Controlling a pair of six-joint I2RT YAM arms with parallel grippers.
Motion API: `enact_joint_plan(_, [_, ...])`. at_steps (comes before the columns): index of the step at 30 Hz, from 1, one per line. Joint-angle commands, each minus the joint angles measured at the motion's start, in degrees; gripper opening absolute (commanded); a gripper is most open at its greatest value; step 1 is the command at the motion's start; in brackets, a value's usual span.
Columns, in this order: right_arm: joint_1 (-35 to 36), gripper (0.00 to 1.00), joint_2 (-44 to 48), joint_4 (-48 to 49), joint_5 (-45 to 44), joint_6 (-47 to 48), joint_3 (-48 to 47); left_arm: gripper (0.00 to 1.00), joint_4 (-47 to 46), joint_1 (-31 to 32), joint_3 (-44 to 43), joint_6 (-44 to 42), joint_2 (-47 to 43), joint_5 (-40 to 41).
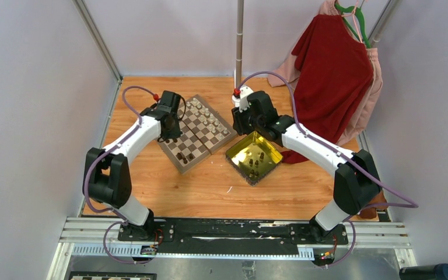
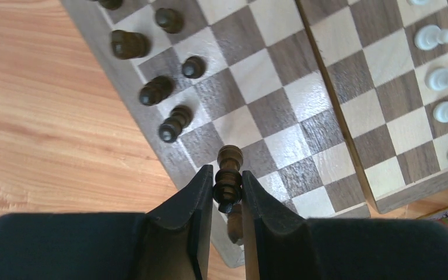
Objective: Set up the chess pieces on the board
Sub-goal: Place the chess piece on the chessboard.
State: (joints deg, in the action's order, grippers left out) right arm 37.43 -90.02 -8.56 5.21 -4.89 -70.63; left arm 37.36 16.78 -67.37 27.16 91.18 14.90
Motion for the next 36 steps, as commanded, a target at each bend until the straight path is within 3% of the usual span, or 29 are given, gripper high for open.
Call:
enact_joint_plan(1, [-0.7,0.39,-0.7,0.0,0.8,-0.3,-1.1,0.0,-0.2,-2.7,2.2,2.8,-2.4,-0.4])
enact_joint_plan(36, [-0.8,0.39,0.2,1.2,2.1,-1.3,0.7,0.0,-3.3,-5.6,6.6,5.6,-2.8,-0.4])
